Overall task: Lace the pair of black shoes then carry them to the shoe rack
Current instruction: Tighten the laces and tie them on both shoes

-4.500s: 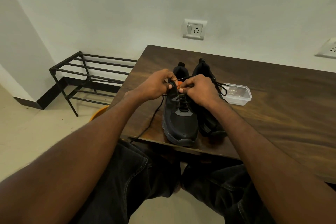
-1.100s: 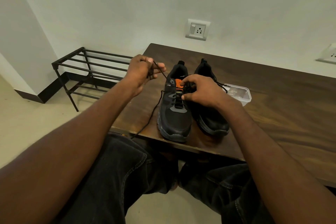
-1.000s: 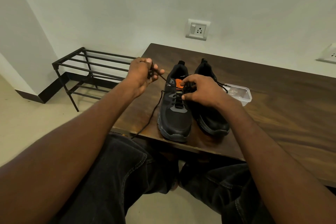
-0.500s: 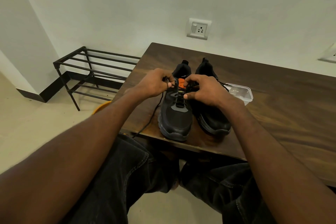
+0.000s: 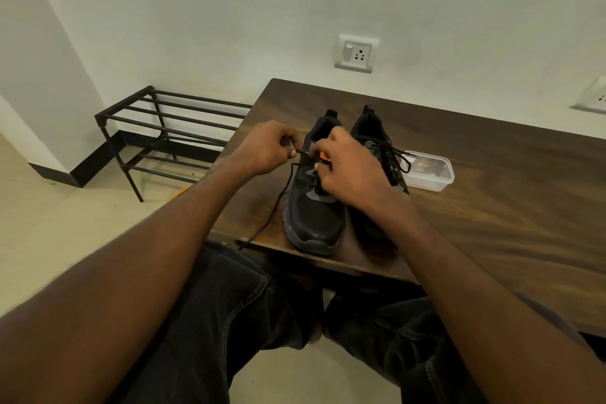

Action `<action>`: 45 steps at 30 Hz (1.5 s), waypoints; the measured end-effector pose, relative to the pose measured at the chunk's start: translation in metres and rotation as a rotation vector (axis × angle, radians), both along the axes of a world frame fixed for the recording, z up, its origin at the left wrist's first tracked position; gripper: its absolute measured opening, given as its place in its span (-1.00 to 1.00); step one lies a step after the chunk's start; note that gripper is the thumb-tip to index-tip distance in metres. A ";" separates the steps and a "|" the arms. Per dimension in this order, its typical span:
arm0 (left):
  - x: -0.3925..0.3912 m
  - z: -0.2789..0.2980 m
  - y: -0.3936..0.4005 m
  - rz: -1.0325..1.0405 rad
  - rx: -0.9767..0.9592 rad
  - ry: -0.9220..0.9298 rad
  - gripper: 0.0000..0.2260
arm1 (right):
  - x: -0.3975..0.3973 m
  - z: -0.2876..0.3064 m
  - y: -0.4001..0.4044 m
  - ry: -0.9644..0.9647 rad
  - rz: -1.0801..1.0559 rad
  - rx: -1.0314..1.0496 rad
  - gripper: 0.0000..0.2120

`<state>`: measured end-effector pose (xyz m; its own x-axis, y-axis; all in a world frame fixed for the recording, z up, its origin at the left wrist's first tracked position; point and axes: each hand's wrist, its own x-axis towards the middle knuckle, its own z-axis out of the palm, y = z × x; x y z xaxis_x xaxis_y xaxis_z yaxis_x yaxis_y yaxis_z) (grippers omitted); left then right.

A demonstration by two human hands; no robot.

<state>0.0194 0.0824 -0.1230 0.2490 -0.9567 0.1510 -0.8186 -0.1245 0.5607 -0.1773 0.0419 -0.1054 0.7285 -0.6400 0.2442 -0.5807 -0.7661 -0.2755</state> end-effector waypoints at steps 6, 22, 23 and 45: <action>0.005 -0.006 0.001 0.038 0.059 -0.074 -0.92 | 0.022 -0.021 0.011 0.228 -0.088 -0.094 -0.65; -0.016 0.034 0.016 -0.075 -0.239 0.481 -0.80 | -0.034 0.062 -0.005 -1.014 -0.057 1.115 -0.85; -0.025 0.042 0.018 -0.125 -0.248 0.559 -0.76 | -0.040 0.067 -0.007 -0.982 -0.015 1.071 -0.86; -0.052 0.052 0.018 -0.217 -0.079 0.551 -0.88 | -0.035 0.049 -0.018 -0.595 -0.141 0.591 -0.92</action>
<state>-0.0329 0.1006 -0.0708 0.1114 -0.9855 0.1277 -0.4063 0.0721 0.9109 -0.2122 0.0242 -0.0563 0.4890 -0.8578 0.1585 -0.2917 -0.3320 -0.8971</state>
